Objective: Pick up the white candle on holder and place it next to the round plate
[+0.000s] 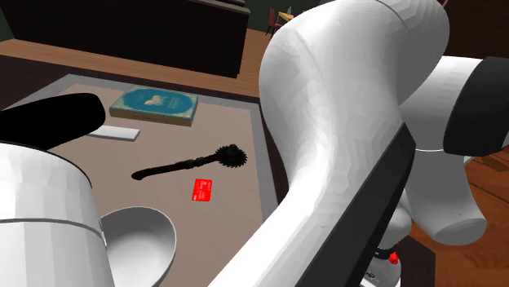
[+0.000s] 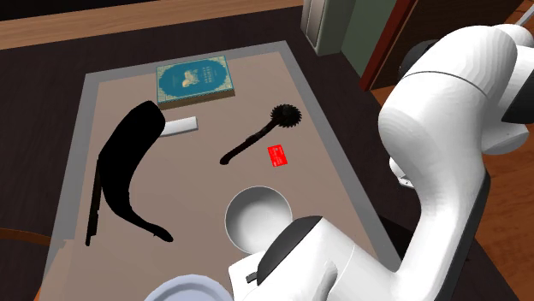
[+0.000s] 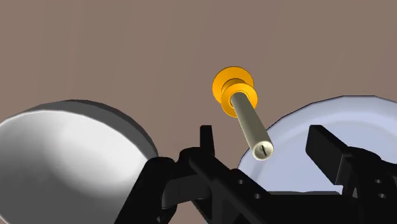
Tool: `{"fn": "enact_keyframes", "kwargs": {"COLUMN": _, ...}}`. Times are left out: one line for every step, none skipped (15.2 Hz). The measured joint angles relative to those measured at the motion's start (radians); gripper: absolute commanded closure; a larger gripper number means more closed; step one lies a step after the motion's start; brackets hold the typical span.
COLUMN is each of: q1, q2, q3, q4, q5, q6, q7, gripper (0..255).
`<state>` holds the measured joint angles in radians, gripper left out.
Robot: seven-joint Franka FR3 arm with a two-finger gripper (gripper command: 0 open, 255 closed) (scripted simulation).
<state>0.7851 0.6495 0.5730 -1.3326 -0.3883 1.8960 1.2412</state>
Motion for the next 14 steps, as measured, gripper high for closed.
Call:
{"fn": "enact_keyframes", "kwargs": {"q1": 0.000, "q2": 0.000, "q3": 0.000, "q4": 0.000, "q5": 0.000, "q6": 0.000, "q7": 0.000, "gripper": 0}}
{"fn": "enact_keyframes", "kwargs": {"q1": 0.000, "q2": 0.000, "q3": 0.000, "q4": 0.000, "q5": 0.000, "q6": 0.000, "q7": 0.000, "gripper": 0}}
{"fn": "enact_keyframes", "kwargs": {"q1": 0.000, "q2": 0.000, "q3": 0.000, "q4": 0.000, "q5": 0.000, "q6": 0.000, "q7": 0.000, "gripper": 0}}
{"fn": "enact_keyframes", "kwargs": {"q1": 0.000, "q2": 0.000, "q3": 0.000, "q4": 0.000, "q5": 0.000, "q6": 0.000, "q7": 0.000, "gripper": 0}}
{"fn": "enact_keyframes", "kwargs": {"q1": 0.002, "q2": -0.001, "q3": 0.001, "q4": 0.014, "q5": 0.002, "q6": -0.014, "q7": -0.003, "gripper": 0}}
{"fn": "enact_keyframes", "kwargs": {"q1": 0.003, "q2": -0.007, "q3": 0.003, "q4": 0.030, "q5": 0.006, "q6": -0.035, "q7": -0.007, "gripper": 0}}
{"fn": "enact_keyframes", "kwargs": {"q1": 0.004, "q2": -0.019, "q3": 0.007, "q4": 0.041, "q5": 0.012, "q6": -0.056, "q7": -0.008, "gripper": 0}}
{"fn": "enact_keyframes", "kwargs": {"q1": 0.009, "q2": -0.023, "q3": 0.010, "q4": 0.059, "q5": 0.014, "q6": -0.077, "q7": -0.009, "gripper": 0}}
{"fn": "enact_keyframes", "kwargs": {"q1": 0.010, "q2": -0.023, "q3": 0.010, "q4": 0.076, "q5": 0.016, "q6": -0.092, "q7": -0.014, "gripper": 0}}
{"fn": "enact_keyframes", "kwargs": {"q1": 0.010, "q2": -0.026, "q3": 0.011, "q4": 0.081, "q5": 0.017, "q6": -0.100, "q7": -0.015, "gripper": 0}}
{"fn": "enact_keyframes", "kwargs": {"q1": 0.012, "q2": -0.025, "q3": 0.011, "q4": 0.088, "q5": 0.017, "q6": -0.106, "q7": -0.016, "gripper": 0}}
{"fn": "enact_keyframes", "kwargs": {"q1": 0.013, "q2": -0.024, "q3": 0.011, "q4": 0.091, "q5": 0.017, "q6": -0.108, "q7": -0.016, "gripper": 0}}
{"fn": "enact_keyframes", "kwargs": {"q1": 0.013, "q2": -0.024, "q3": 0.011, "q4": 0.092, "q5": 0.017, "q6": -0.109, "q7": -0.016, "gripper": 0}}
{"fn": "enact_keyframes", "kwargs": {"q1": 0.013, "q2": -0.024, "q3": 0.011, "q4": 0.092, "q5": 0.017, "q6": -0.110, "q7": -0.016, "gripper": 0}}
